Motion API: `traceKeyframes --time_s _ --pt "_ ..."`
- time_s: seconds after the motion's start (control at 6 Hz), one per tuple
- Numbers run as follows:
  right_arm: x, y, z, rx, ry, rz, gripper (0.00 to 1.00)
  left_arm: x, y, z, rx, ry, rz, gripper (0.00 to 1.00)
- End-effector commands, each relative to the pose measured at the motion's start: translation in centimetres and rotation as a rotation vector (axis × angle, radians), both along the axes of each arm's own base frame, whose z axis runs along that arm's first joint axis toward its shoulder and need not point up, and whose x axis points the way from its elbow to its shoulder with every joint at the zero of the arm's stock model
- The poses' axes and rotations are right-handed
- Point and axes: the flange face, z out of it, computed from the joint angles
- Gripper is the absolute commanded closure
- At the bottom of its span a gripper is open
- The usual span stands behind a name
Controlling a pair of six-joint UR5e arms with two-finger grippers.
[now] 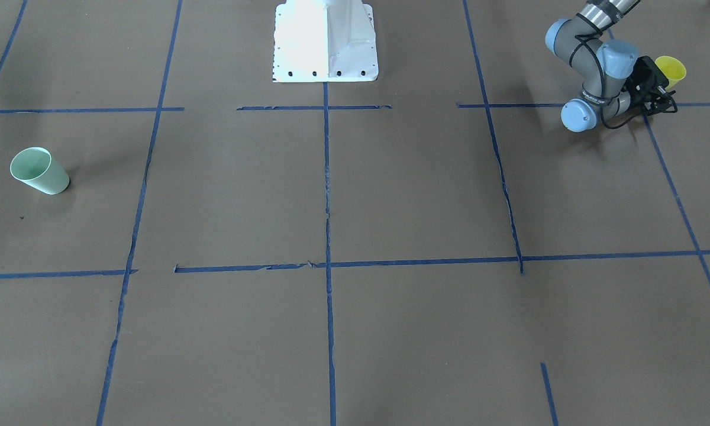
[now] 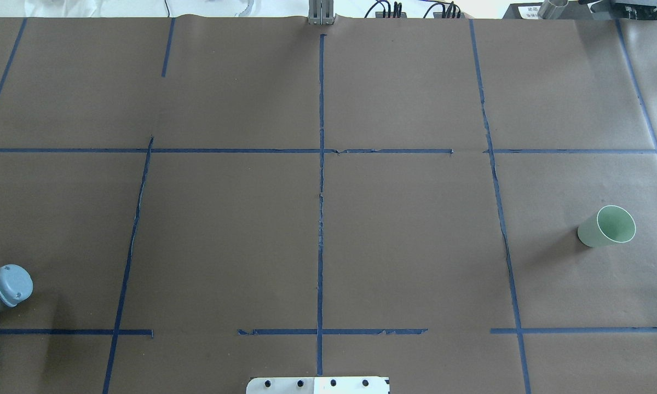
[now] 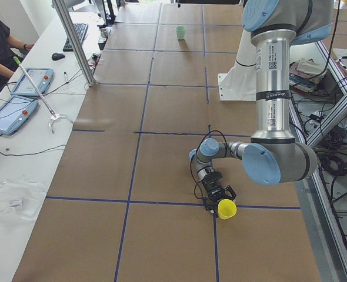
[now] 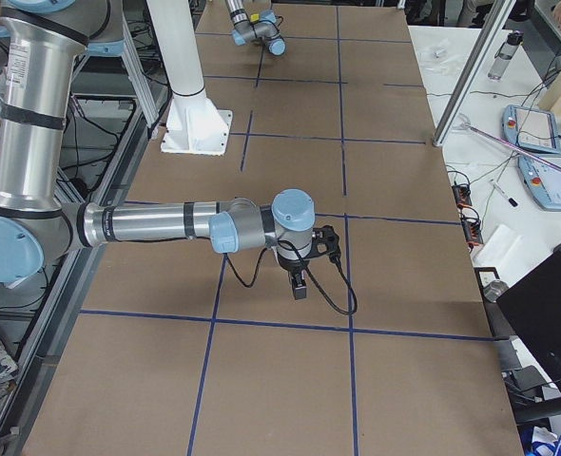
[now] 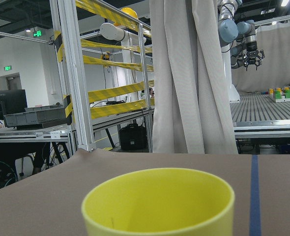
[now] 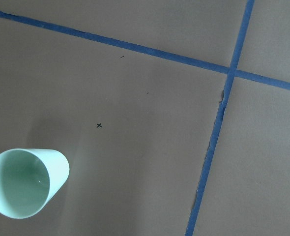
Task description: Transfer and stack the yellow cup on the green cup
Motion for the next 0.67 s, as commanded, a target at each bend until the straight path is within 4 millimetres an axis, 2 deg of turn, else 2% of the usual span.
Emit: traceKeyframes --time_s 0.0,0.17,0.33,0.5 --pt "-0.1 -0.1 -0.2 0.004 -0.002 -0.001 0.00 -2.6 1.2 1.7 -0.007 -0.025 0.009 0.84" --pt "-0.1 -0.1 -0.5 0.009 -0.003 -0.001 0.00 -4.6 1.9 2.7 -0.026 -0.037 0.032 0.90" --pt "-0.1 -0.1 -0.5 0.009 -0.003 0.000 0.00 -5.4 2.0 2.8 -0.065 -0.004 0.109 0.92" --pt "-0.1 -0.1 -0.6 0.013 -0.003 -0.001 0.00 -5.5 -0.4 1.0 0.033 0.002 0.233 0.92"
